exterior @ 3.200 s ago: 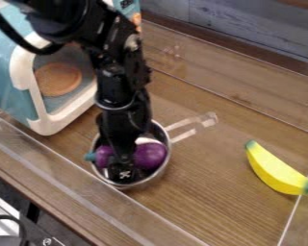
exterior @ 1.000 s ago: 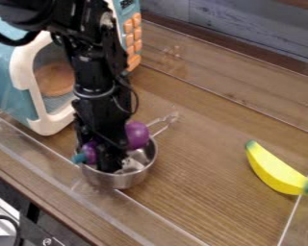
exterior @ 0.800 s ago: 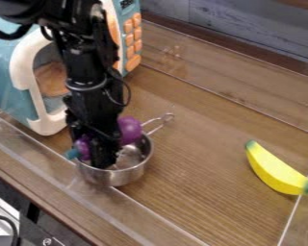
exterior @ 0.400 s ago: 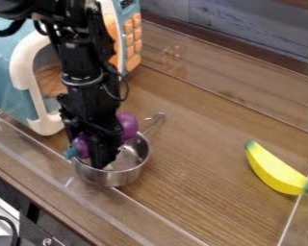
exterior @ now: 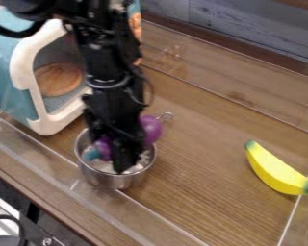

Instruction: Remove the eggplant from inside the silver pot and put it on the table

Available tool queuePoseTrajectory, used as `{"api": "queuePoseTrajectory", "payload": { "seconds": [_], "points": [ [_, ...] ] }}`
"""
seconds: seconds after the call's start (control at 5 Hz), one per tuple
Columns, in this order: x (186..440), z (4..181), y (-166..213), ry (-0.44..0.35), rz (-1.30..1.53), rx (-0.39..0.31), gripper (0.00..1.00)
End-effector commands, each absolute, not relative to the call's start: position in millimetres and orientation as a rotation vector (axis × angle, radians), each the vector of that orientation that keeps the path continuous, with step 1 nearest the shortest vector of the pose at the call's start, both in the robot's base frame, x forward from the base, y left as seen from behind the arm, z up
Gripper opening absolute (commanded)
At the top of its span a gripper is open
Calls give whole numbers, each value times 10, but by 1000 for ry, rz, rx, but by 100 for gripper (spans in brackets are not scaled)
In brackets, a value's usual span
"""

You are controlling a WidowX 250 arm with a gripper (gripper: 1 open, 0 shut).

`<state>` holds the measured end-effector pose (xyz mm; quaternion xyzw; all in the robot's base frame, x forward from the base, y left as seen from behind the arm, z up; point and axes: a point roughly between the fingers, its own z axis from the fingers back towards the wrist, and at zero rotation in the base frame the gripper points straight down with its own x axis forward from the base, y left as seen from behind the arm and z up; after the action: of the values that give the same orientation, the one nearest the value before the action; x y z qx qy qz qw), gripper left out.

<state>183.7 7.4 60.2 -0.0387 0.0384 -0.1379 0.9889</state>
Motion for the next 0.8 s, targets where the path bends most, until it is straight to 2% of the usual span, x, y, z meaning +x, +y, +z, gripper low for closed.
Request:
{"api": "queuePoseTrajectory", "payload": {
  "seconds": [0.0,0.2,0.6],
  "points": [
    [2000,733,-52,21,-278,-70,0],
    [2021,793,-99,13,-279,-75,0],
    [1937,798,-53,-4,-151,-86,0]
  ]
}}
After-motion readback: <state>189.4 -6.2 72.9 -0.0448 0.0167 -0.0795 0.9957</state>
